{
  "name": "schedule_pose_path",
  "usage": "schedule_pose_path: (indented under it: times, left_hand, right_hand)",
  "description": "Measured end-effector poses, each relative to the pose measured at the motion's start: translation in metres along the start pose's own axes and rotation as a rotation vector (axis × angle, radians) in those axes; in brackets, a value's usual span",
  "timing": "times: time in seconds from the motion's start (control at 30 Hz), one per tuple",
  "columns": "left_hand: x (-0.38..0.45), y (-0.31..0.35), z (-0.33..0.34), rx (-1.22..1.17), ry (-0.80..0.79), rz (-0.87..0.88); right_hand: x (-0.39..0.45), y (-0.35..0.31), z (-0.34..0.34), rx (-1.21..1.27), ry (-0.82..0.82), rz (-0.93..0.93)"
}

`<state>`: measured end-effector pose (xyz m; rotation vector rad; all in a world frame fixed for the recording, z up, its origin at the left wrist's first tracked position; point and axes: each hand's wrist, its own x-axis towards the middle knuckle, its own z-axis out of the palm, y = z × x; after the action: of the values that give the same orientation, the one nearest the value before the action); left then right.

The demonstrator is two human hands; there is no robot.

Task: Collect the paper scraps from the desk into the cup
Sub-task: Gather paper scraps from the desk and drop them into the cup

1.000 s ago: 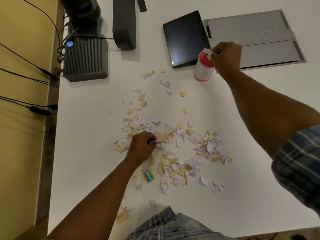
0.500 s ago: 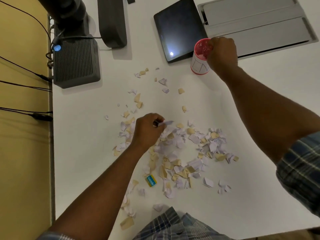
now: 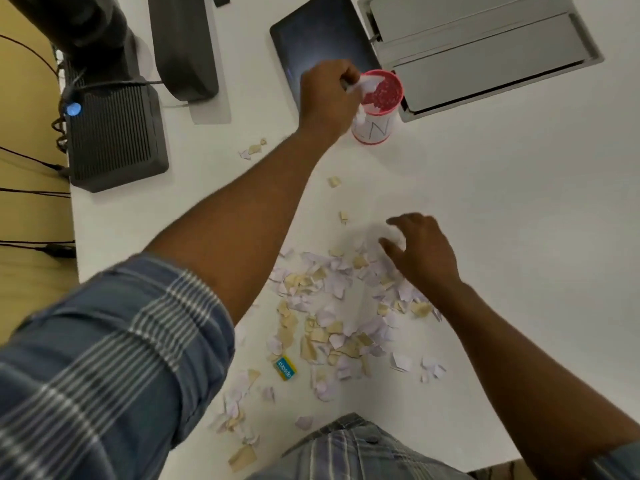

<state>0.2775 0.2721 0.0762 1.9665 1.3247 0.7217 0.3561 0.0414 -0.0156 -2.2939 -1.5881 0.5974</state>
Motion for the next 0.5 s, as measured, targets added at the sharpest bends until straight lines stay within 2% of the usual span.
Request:
schedule_pose_path:
  times: [0.2,0.27,0.4,0.5]
  left_hand:
    - [0.045,0.006,0.036,0.147,0.02,0.097]
    - [0.051,0.001,0.048,0.234,-0.034,0.122]
    - [0.049,-0.003,0.062,0.449,-0.27,0.183]
    - [0.045,0.002,0.062,0.541,-0.266,0.198]
  right_hand:
    - [-0.035,0.011,0.011,-0.022,-0.089,0.035]
    - [-0.043,0.015,0.012,-0.048,-0.084,0.047]
    - [-0.052,0.024,0.011,0.004,-0.066,0.122]
    - [-0.054,0.028,0.011,0.018,-0.085,0.125]
